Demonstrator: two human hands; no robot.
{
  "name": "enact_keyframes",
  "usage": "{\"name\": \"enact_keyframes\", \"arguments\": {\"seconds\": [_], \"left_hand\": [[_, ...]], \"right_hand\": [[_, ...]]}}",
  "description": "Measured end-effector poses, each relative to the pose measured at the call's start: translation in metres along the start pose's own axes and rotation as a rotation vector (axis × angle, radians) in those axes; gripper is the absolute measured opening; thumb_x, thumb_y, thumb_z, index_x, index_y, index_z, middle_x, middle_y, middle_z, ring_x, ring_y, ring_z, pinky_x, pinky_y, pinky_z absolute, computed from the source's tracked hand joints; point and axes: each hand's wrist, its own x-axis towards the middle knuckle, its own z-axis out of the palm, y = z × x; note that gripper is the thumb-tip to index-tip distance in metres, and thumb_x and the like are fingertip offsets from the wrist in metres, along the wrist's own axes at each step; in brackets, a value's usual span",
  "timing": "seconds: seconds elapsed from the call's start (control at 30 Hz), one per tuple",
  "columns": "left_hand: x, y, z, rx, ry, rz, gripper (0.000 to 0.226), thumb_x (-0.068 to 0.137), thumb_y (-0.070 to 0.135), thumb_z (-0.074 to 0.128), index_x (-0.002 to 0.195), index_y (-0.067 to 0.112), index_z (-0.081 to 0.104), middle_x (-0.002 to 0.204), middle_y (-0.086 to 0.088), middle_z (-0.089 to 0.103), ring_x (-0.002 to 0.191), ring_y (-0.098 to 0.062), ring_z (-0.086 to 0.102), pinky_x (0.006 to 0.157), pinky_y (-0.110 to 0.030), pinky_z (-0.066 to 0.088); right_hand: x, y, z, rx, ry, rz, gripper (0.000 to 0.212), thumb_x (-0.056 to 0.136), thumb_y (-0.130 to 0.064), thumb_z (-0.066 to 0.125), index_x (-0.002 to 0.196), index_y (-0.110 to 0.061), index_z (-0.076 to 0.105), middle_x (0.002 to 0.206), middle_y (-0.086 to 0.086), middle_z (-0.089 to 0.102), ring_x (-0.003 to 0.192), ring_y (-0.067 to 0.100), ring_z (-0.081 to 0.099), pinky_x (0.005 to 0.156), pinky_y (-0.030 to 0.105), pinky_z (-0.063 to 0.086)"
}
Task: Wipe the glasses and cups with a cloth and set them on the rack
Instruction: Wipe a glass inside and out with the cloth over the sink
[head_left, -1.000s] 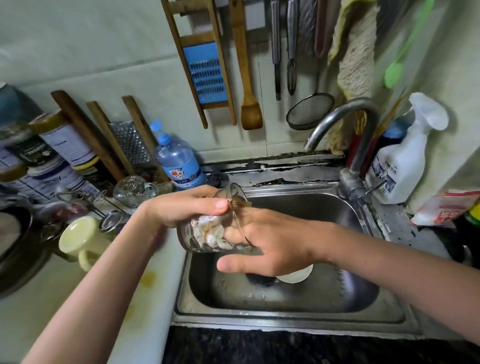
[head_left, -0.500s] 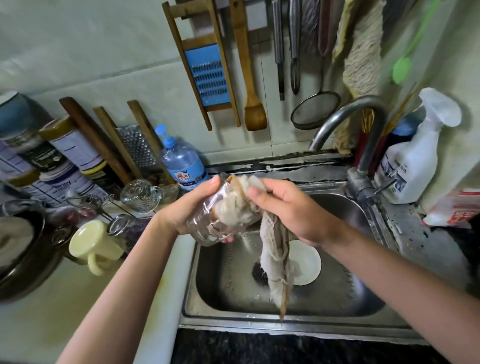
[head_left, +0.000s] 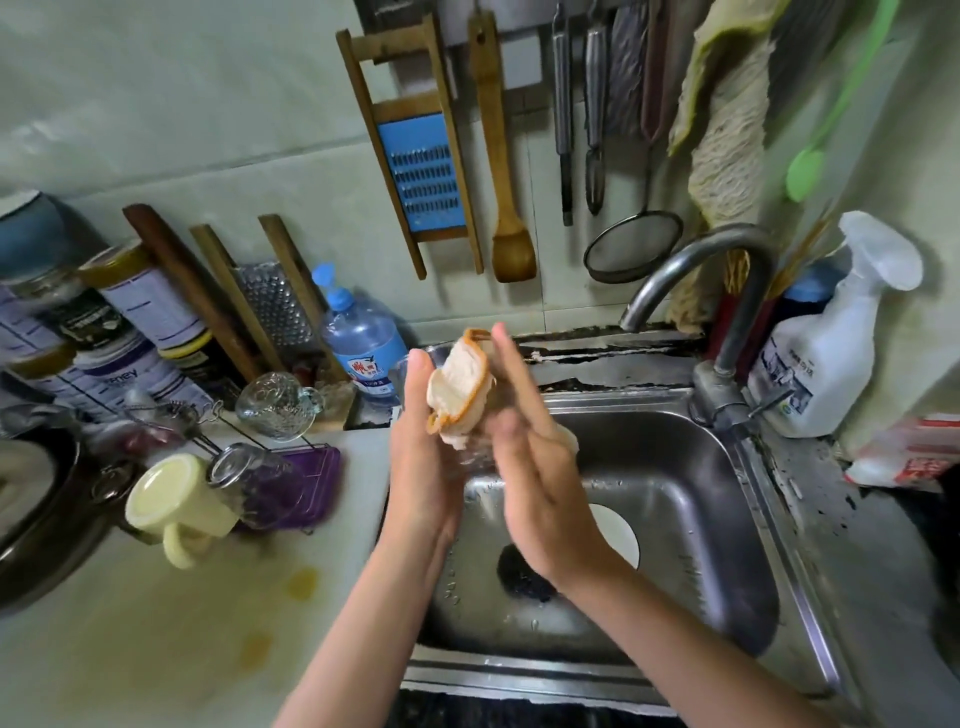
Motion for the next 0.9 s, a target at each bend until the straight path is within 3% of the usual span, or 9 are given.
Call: {"name": "enact_keyframes", "arguments": {"seconds": [0.07, 0.13, 0.3, 0.43, 0.57, 0.63, 0.73, 0.83, 0.9], "left_hand": [[-0.009, -0.002, 0.003, 0.046, 0.072, 0.031, 0.064, 0.078, 0.063, 0.061, 0.113, 0.011, 0.07, 0.123, -0.021, 0.065, 0.12, -0.036, 0.058, 0.11, -0.051, 0.039], [-0.019, -0.009, 0.005, 0.139, 0.066, 0.054, 0.067, 0.075, 0.069, 0.061, 0.109, 0.012, 0.072, 0.117, -0.018, 0.069, 0.112, -0.033, 0.063, 0.104, -0.048, 0.044], [-0.026, -0.011, -0.013, 0.284, 0.046, 0.033, 0.064, 0.059, 0.076, 0.063, 0.085, 0.018, 0.071, 0.081, -0.004, 0.071, 0.074, -0.022, 0.067, 0.065, -0.034, 0.053], [-0.022, -0.005, -0.028, 0.298, 0.063, 0.032, 0.076, 0.054, 0.091, 0.057, 0.08, 0.022, 0.071, 0.072, -0.002, 0.064, 0.069, -0.02, 0.057, 0.073, -0.038, 0.044], [-0.022, 0.008, -0.04, 0.203, 0.183, 0.088, 0.077, 0.081, 0.07, 0.051, 0.108, 0.0, 0.067, 0.086, -0.019, 0.068, 0.065, -0.02, 0.066, 0.058, -0.028, 0.054], [-0.022, 0.013, -0.047, 0.215, 0.205, 0.116, 0.07, 0.084, 0.06, 0.044, 0.116, -0.001, 0.062, 0.101, -0.02, 0.071, 0.081, -0.022, 0.071, 0.068, -0.025, 0.058], [-0.022, 0.027, -0.061, 0.336, 0.192, 0.141, 0.07, 0.085, 0.074, 0.042, 0.115, 0.013, 0.061, 0.107, -0.01, 0.071, 0.103, -0.026, 0.066, 0.098, -0.044, 0.05], [-0.018, 0.043, -0.079, 0.361, 0.142, 0.133, 0.077, 0.072, 0.074, 0.049, 0.114, 0.011, 0.06, 0.106, -0.009, 0.068, 0.1, -0.02, 0.066, 0.094, -0.039, 0.051], [-0.014, 0.055, -0.098, 0.266, 0.096, 0.123, 0.063, 0.068, 0.064, 0.063, 0.103, 0.012, 0.061, 0.091, -0.003, 0.069, 0.085, -0.014, 0.066, 0.078, -0.028, 0.053]], "right_hand": [[0.005, -0.001, 0.0, 0.234, 0.111, 0.162, 0.04, 0.098, -0.052, 0.037, 0.138, -0.049, 0.04, 0.155, 0.004, 0.033, 0.138, 0.011, 0.04, 0.114, 0.037, 0.034], [0.015, 0.007, -0.004, 0.173, 0.211, 0.287, 0.04, 0.101, -0.038, 0.038, 0.139, -0.027, 0.042, 0.138, -0.002, 0.052, 0.124, 0.002, 0.051, 0.102, 0.019, 0.04], [0.043, 0.01, -0.009, 0.642, 0.078, 0.692, 0.052, 0.095, -0.058, 0.026, 0.09, -0.014, 0.052, 0.071, 0.004, 0.065, 0.066, 0.016, 0.064, 0.065, 0.026, 0.053], [0.035, 0.013, 0.009, 0.434, 0.129, 0.781, 0.066, 0.079, -0.062, 0.055, 0.116, -0.007, 0.06, 0.117, 0.016, 0.066, 0.108, 0.032, 0.064, 0.102, 0.051, 0.045], [0.008, 0.002, 0.034, 0.12, 0.142, 0.573, 0.037, 0.102, -0.039, 0.038, 0.122, -0.012, 0.052, 0.105, -0.004, 0.067, 0.094, -0.009, 0.063, 0.086, 0.014, 0.049], [-0.004, -0.006, 0.049, -0.039, 0.136, 0.416, 0.053, 0.097, -0.046, 0.036, 0.139, -0.015, 0.042, 0.133, -0.002, 0.056, 0.122, -0.001, 0.051, 0.106, 0.026, 0.04], [0.001, 0.007, 0.068, -0.138, 0.167, 0.355, 0.064, 0.092, -0.053, 0.035, 0.146, -0.018, 0.036, 0.142, 0.004, 0.049, 0.132, 0.014, 0.045, 0.113, 0.041, 0.034], [0.005, 0.005, 0.09, -0.155, 0.132, 0.271, 0.051, 0.094, -0.047, 0.034, 0.141, -0.028, 0.041, 0.141, 0.003, 0.05, 0.131, 0.012, 0.046, 0.113, 0.037, 0.033], [0.007, 0.0, 0.114, -0.152, 0.101, 0.225, 0.035, 0.095, -0.04, 0.036, 0.129, -0.04, 0.044, 0.137, -0.004, 0.054, 0.129, 0.003, 0.047, 0.111, 0.026, 0.033]]}}
